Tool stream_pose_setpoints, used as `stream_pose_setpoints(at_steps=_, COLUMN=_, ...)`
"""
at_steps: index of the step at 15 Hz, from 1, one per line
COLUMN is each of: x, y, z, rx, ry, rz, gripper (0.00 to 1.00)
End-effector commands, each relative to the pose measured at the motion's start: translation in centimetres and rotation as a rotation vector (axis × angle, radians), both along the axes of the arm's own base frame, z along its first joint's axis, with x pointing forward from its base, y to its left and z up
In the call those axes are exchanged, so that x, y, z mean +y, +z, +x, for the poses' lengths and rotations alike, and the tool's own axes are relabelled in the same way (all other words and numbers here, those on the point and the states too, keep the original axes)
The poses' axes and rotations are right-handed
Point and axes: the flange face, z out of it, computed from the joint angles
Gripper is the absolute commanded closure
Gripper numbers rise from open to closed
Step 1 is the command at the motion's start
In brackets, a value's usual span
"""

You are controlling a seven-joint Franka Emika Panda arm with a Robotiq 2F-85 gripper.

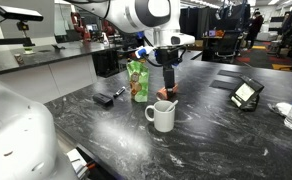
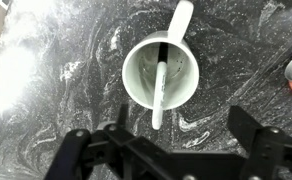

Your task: Take the marker out of the mug.

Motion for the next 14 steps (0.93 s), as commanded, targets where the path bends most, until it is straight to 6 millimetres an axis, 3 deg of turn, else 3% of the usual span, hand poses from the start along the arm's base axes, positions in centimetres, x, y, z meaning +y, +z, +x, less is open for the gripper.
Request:
stream_pose_setpoints(at_steps=1, x=-1.2, y=-1.1, z=0.0, rx=0.021, ry=-0.026, rz=0.01, gripper=0.0)
stream_pose_setpoints(at_steps=11, x=-3.4, y=-3.8, z=0.0, rx=0.066, ry=-0.066, rz=0.052, gripper=0.0)
stream_pose_setpoints(at_steps=12, x=-3.5, y=-3.9, z=0.0, rx=0.063, ry=-0.064, rz=0.055, gripper=0.07)
stream_pose_setpoints(at_steps=13, x=-3.5, y=-4.0, z=0.0, rx=0.063, ry=-0.064, rz=0.059, gripper=0.26)
stream_pose_setpoints(at_steps=14, x=-3.6, y=-4.1, z=0.1, rx=0.061, ry=-0.064, rz=0.062, gripper=0.34)
